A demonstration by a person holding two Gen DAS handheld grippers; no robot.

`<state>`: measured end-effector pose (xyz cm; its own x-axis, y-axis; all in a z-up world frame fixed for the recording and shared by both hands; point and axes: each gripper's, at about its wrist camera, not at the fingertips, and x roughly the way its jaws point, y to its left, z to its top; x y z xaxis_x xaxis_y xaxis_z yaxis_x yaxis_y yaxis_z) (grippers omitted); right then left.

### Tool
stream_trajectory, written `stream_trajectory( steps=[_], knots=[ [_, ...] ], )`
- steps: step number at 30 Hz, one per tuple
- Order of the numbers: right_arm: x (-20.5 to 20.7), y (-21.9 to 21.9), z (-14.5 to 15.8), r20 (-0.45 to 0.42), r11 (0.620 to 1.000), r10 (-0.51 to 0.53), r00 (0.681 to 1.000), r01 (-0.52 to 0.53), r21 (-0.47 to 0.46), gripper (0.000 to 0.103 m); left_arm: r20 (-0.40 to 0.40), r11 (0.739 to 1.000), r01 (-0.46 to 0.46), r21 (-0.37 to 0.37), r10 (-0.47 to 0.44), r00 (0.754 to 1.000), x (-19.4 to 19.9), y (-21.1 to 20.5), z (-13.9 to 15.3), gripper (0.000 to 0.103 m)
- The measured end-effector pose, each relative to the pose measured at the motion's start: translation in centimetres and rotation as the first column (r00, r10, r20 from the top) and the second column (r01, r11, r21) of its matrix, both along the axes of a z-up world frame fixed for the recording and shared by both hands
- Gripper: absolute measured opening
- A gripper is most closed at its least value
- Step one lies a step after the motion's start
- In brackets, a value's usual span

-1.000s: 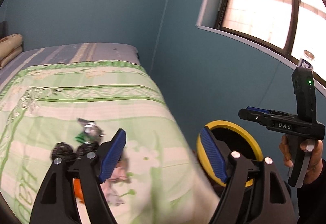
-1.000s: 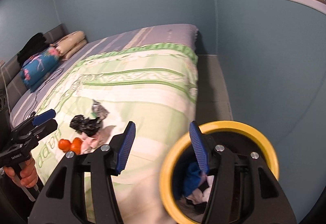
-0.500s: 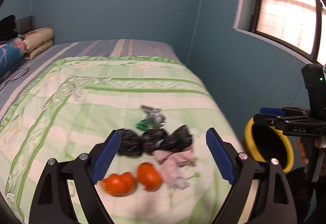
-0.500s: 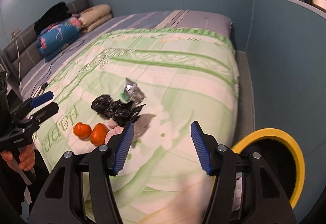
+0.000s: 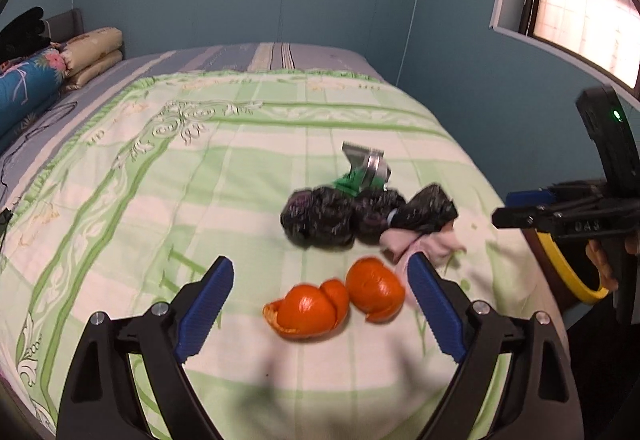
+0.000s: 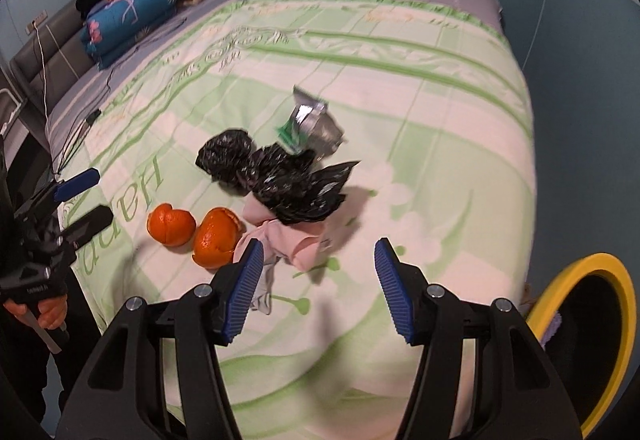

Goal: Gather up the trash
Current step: 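Move both tools back over the orange peels and pink cloth, then close the left tool on the orange peel while the right tool grasps the pink cloth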

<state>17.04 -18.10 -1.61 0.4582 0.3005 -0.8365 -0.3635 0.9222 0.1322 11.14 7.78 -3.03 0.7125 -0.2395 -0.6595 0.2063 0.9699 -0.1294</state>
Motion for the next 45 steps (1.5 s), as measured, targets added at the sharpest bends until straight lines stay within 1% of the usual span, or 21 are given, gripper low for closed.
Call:
stream_trajectory(
  steps=[6, 15, 21, 25, 28, 30, 31, 33, 34, 35, 36, 37, 38, 39, 41, 43, 45],
  knots=[
    [1.8, 1.8, -2.6, -0.088, 1.0, 0.009, 0.996, -0.009, 0.004, 0.054, -0.035, 1.0, 0.025, 0.012, -0.025, 0.999, 0.4, 0.1, -2.2, 0.085],
    [3.9, 3.4, -5.1, -0.161, 1.0, 0.01, 0.987, -0.009, 0.007, 0.053, -0.076, 0.998, 0.061, 0.018, -0.059, 0.995, 1.8, 0.1, -4.4, 0.085],
    [4.9, 3.7, -6.3, -0.191, 1.0, -0.001, 0.982, 0.003, 0.01, 0.053, -0.102, 0.997, 0.071, 0.035, -0.067, 0.993, 2.7, -0.2, -5.5, 0.085],
    [5.1, 3.9, -6.7, -0.204, 1.0, 0.007, 0.979, -0.002, 0.025, 0.047, -0.111, 0.995, 0.085, 0.056, -0.078, 0.991, 3.4, -0.8, -5.9, 0.085],
    [4.9, 3.8, -6.6, -0.202, 1.0, 0.016, 0.979, -0.011, 0.027, 0.047, -0.113, 0.993, 0.101, 0.065, -0.094, 0.989, 3.8, -1.3, -6.1, 0.085],
    [4.9, 3.4, -6.7, -0.214, 0.999, 0.013, 0.977, -0.003, 0.046, 0.047, -0.119, 0.991, 0.115, 0.063, -0.107, 0.987, 4.0, -1.5, -6.4, 0.085],
    [4.9, 3.4, -6.8, -0.219, 0.999, 0.013, 0.976, -0.001, 0.052, 0.047, -0.122, 0.991, 0.119, 0.06, -0.111, 0.986, 4.0, -1.6, -6.6, 0.083],
    [4.9, 3.2, -6.9, -0.222, 0.998, 0.015, 0.975, -0.002, 0.057, 0.047, -0.134, 0.99, 0.127, 0.063, -0.117, 0.984, 4.1, -1.8, -6.9, 0.074],
    [4.9, 3.2, -7.1, -0.223, 0.998, 0.018, 0.975, -0.005, 0.057, 0.047, -0.144, 0.989, 0.133, 0.066, -0.122, 0.982, 4.2, -1.9, -7.1, 0.065],
    [4.8, 3.2, -7.2, -0.225, 0.998, 0.018, 0.974, -0.006, 0.057, 0.045, -0.147, 0.989, 0.133, 0.071, -0.122, 0.982, 4.2, -2.0, -7.2, 0.06],
    [4.8, 3.2, -7.2, -0.228, 0.998, 0.02, 0.974, -0.007, 0.058, 0.043, -0.143, 0.988, 0.131, 0.084, -0.118, 0.983, 4.2, -2.1, -7.3, 0.059],
    [4.7, 3.2, -7.2, -0.227, 0.998, 0.024, 0.973, -0.01, 0.06, 0.038, -0.141, 0.987, 0.131, 0.09, -0.118, 0.983, 4.1, -2.1, -7.3, 0.052],
    [4.6, 3.3, -7.2, -0.226, 0.998, 0.028, 0.974, -0.015, 0.061, 0.032, -0.146, 0.986, 0.141, 0.088, -0.127, 0.981, 4.1, -2.2, -7.4, 0.048],
    [4.5, 3.4, -7.1, -0.222, 0.998, 0.034, 0.974, -0.021, 0.061, 0.029, -0.147, 0.986, 0.144, 0.082, -0.131, 0.98, 4.1, -2.1, -7.4, 0.047],
    [4.2, 3.8, -6.8, -0.209, 0.998, 0.053, 0.977, -0.042, 0.056, 0.017, -0.147, 0.986, 0.15, 0.072, -0.138, 0.979, 4.0, -2.2, -7.4, 0.043],
    [3.8, 4.1, -6.5, -0.196, 0.997, 0.071, 0.978, -0.063, 0.048, 0.012, -0.142, 0.985, 0.153, 0.082, -0.14, 0.98, 3.9, -2.3, -7.4, 0.042],
    [3.6, 4.1, -6.5, -0.189, 0.997, 0.076, 0.979, -0.069, 0.042, 0.009, -0.14, 0.984, 0.156, 0.085, -0.143, 0.98, 3.7, -2.4, -7.5, 0.041]
  ],
)
